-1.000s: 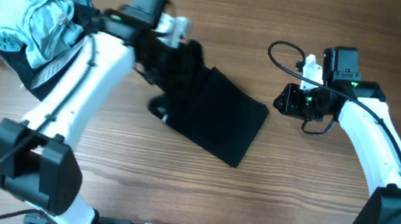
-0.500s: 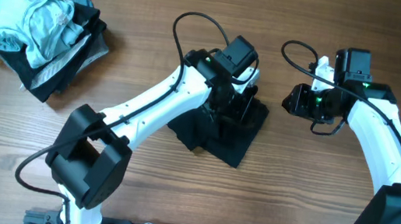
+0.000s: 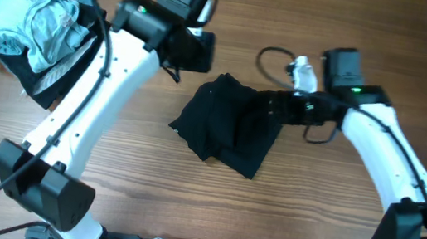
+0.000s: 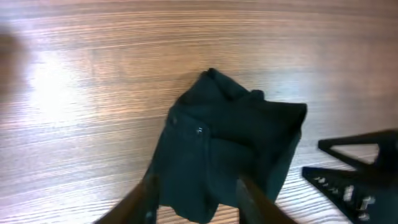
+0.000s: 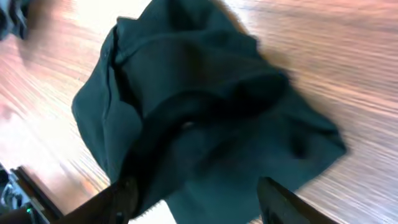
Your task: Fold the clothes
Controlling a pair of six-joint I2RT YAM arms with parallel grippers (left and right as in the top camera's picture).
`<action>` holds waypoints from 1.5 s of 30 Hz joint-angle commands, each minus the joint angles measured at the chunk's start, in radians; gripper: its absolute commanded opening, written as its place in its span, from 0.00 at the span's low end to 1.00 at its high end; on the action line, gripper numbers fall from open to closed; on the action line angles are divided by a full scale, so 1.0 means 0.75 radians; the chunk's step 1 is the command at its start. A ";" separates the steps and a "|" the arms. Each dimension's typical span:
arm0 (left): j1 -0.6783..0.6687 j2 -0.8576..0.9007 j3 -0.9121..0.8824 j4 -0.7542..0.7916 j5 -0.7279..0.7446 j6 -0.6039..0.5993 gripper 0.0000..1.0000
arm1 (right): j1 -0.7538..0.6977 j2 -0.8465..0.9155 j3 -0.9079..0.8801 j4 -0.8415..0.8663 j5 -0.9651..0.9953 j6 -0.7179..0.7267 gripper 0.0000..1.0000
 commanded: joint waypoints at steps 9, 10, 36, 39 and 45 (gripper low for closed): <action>0.052 0.077 -0.012 -0.031 0.117 0.094 0.51 | 0.119 0.156 0.009 0.093 0.203 0.354 0.41; 0.052 0.091 -0.015 -0.031 0.117 0.094 0.53 | 0.120 0.158 0.009 0.119 0.133 0.355 0.41; -0.178 0.331 -0.017 -0.016 0.221 0.095 0.59 | -0.025 -0.087 -0.001 -0.347 0.435 0.360 0.27; -0.184 0.354 -0.017 -0.052 0.200 0.095 0.59 | -0.029 -0.066 -0.022 -0.359 0.512 0.391 0.46; -0.184 0.355 -0.017 -0.145 0.117 0.093 0.33 | -0.031 -0.062 -0.021 -0.183 0.473 0.292 0.47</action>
